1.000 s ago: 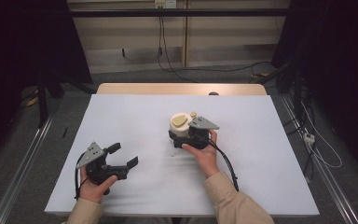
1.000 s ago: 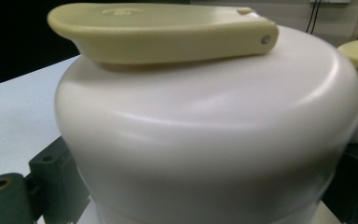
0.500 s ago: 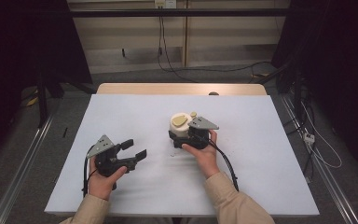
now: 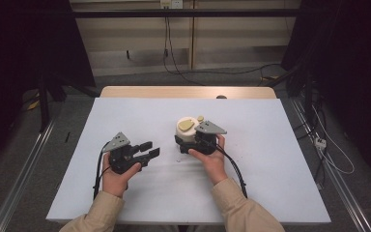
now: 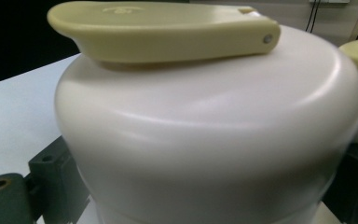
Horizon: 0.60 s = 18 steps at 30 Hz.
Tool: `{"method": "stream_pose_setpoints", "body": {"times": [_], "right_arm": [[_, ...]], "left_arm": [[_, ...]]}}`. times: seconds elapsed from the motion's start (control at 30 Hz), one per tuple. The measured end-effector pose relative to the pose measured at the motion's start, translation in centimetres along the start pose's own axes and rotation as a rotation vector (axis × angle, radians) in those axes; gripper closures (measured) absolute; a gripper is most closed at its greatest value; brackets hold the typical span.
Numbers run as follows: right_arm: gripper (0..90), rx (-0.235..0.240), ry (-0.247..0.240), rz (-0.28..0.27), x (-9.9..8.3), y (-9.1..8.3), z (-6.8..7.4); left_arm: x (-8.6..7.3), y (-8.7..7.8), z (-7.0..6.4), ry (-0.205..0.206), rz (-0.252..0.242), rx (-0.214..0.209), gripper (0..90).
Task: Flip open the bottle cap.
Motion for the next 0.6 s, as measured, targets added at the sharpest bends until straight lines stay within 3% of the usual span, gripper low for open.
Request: {"method": "stream_pose_setpoints", "body": {"times": [0.6], "right_arm": [[6.4,-0.001,-0.002,0.001,0.0,0.0,0.0]], "left_arm": [[1.3,3.0,-0.4,0.002,0.049,-0.001,77.7]]}}
Point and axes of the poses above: each handheld gripper's, and its own axes: y roughly forward along the jaws, x roughly out of its top, z roughly to its left, the point moved 6 cm from there along y, roughly forward along the jaws, and after that the axes turned 2 degrees about -y, right-handed, at the moved point
